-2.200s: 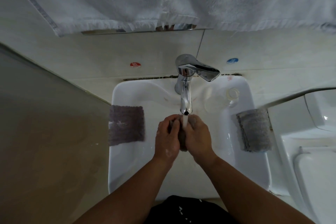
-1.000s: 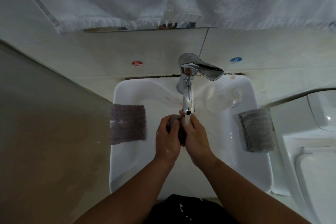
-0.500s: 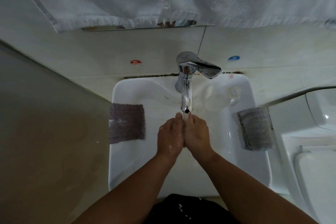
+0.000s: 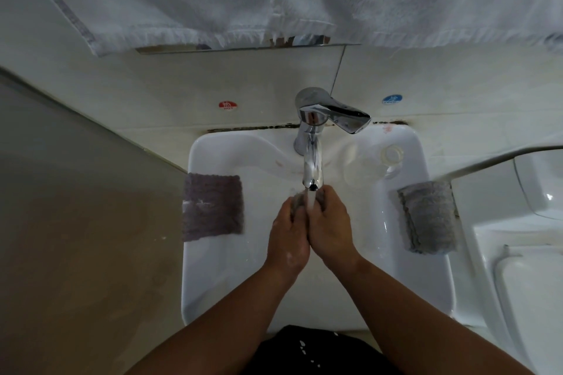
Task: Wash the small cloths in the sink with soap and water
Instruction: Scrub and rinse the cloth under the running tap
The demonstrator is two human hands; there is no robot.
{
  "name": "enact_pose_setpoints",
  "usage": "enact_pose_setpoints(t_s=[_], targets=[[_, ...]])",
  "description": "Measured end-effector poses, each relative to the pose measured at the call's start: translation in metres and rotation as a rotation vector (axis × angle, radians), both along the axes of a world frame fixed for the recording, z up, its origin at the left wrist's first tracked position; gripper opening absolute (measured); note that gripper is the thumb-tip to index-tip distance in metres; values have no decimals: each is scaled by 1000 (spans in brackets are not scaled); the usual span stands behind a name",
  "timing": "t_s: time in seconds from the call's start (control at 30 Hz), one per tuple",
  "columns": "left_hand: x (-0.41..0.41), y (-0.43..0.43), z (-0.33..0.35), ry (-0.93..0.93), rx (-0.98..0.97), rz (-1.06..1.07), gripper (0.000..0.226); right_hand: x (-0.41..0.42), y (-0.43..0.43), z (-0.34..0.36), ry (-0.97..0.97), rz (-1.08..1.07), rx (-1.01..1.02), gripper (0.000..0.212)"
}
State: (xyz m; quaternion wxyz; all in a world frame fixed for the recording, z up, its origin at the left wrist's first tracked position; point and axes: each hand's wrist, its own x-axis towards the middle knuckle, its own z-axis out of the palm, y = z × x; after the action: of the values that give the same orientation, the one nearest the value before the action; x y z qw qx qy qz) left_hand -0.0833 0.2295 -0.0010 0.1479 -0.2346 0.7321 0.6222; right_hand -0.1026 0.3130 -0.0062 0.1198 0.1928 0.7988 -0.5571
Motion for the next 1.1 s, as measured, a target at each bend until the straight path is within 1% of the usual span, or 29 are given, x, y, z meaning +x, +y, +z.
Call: enact_pose_setpoints(t_s=[0.07, 0.17, 0.2, 0.23, 0.27, 0.3, 0.33, 0.37, 0.4, 0.43, 0.47, 0.5, 0.53, 0.57, 0.6, 0.63, 0.67, 0.73, 0.8, 0.83, 0.9, 0.97, 1.03, 1.1], targets=[[0, 0, 0, 13, -110, -27, 22, -2, 0, 2, -11, 36, 65, 10], [-1, -1, -8, 118, -349, -159, 19, -8, 0, 4, -23, 94, 165, 22], [-4, -1, -10, 117, -328, -149, 25, -9, 0, 6, -32, 93, 178, 28], [-4, -1, -19, 124, -303, -165, 37, -10, 0, 6, -39, 86, 189, 33], [-3, -5, -31, 228, -402, -204, 49, -10, -1, 7, -42, 73, 193, 39], [-2, -7, -33, 216, -363, -178, 51, -8, -1, 7, -46, 59, 179, 43], [-6, -8, -38, 235, -394, -152, 43, -6, -3, 8, -49, 46, 146, 47], [-11, -13, -36, 219, -392, -151, 29, -2, -6, 8, -48, 35, 115, 49], [-9, -11, -30, 266, -439, -211, 24, 1, -9, 7, -44, 26, 95, 47], [-5, -8, -23, 231, -379, -147, 30, 3, -11, 6, -47, 14, 81, 41], [-6, -7, -16, 133, -298, -19, 36, 3, -13, 6, -58, -9, 50, 32], [-6, -5, -11, -12, -71, 104, 33, 3, -13, 7, -71, -27, -4, 22], [-7, -6, -6, -92, 91, 177, 23, 3, -12, 7, -77, -32, -71, 13], [-8, -6, -3, -99, 195, 229, 15, 4, -10, 6, -63, -15, -129, 15], [-8, -7, 0, -93, 272, 241, 19, 5, -7, 4, -39, 19, -168, 23], [-6, -7, 1, -68, 332, 239, 26, 6, -4, 2, -8, 48, -189, 27], [-6, -8, 3, -54, 354, 214, 29, 7, -2, 1, 23, 70, -172, 24], [-4, -7, -2, -9, 243, 134, 24, 8, -1, -2, 91, 114, -48, 5], [-5, -9, -6, 21, 58, 52, 19, 6, 0, 1, 107, 126, 52, 12], [-6, -9, -5, 23, 5, 27, 24, 4, 1, 3, 114, 123, 78, 15], [-9, -12, -5, -21, -11, 1, 30, 2, 4, 7, 154, 134, 138, 17], [-12, -17, -6, -77, 2, 56, 21, -1, 10, 5, 148, 118, 173, 13], [-13, -22, -8, -60, 12, 159, 15, -4, 17, 0, 112, 19, 181, 12], [-11, -31, -14, -32, -72, 160, 19, -6, 26, -5, 75, -48, 181, 15]])
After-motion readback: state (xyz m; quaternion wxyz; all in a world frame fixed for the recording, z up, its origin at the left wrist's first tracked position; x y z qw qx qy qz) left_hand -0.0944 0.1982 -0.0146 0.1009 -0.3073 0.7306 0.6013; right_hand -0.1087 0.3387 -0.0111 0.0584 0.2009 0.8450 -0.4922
